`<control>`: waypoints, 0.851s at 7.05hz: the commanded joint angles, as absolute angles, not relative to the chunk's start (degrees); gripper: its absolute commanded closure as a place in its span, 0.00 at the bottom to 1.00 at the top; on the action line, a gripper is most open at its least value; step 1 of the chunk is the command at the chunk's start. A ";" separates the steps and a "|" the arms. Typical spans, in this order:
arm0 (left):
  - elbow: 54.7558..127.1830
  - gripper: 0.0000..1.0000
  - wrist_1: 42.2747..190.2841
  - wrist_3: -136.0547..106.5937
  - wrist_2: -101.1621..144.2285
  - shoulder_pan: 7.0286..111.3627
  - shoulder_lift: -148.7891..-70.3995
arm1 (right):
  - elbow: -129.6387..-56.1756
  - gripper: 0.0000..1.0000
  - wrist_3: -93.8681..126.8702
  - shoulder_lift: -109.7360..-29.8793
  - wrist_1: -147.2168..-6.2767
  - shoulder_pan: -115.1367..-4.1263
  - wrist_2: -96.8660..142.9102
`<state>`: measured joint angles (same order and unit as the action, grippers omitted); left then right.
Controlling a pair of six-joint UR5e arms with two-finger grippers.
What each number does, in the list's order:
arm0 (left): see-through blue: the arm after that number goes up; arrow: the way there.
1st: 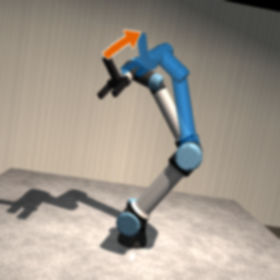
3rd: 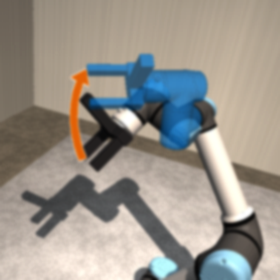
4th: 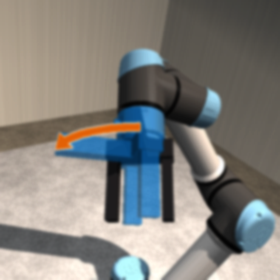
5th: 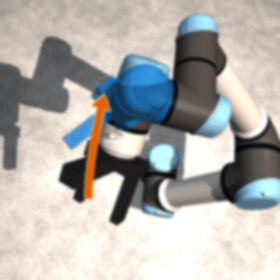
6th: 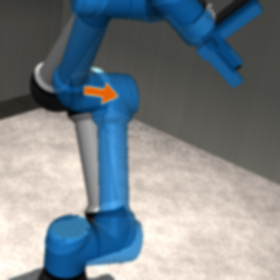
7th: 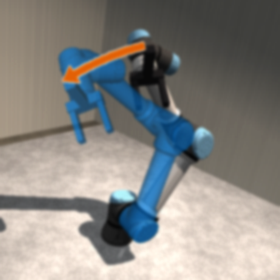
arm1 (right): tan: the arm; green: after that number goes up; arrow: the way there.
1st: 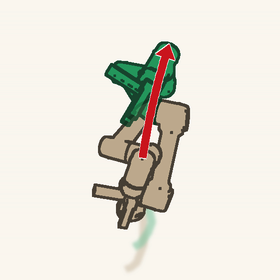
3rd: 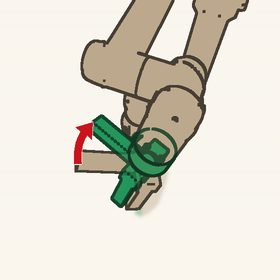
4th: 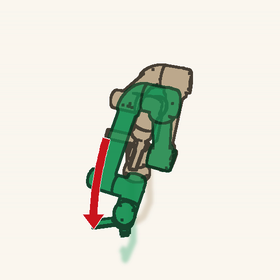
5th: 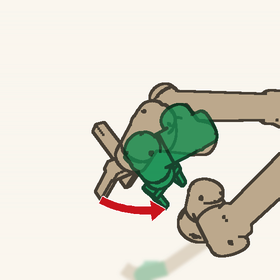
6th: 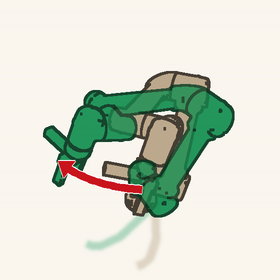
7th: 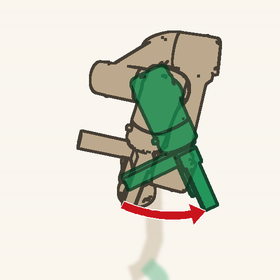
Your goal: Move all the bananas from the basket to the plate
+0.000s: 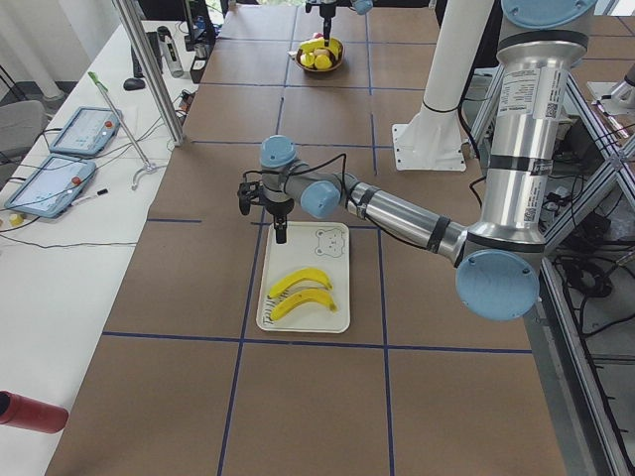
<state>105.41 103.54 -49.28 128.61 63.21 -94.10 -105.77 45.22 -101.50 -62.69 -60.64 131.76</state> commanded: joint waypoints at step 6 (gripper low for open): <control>105.64 0.00 103.54 -49.22 128.85 63.28 -94.04 | -112.39 1.00 45.00 -103.35 -64.76 -62.39 135.77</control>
<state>105.55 103.53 -49.22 128.80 63.27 -94.04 -109.53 45.01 -102.58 -63.65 -61.55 133.56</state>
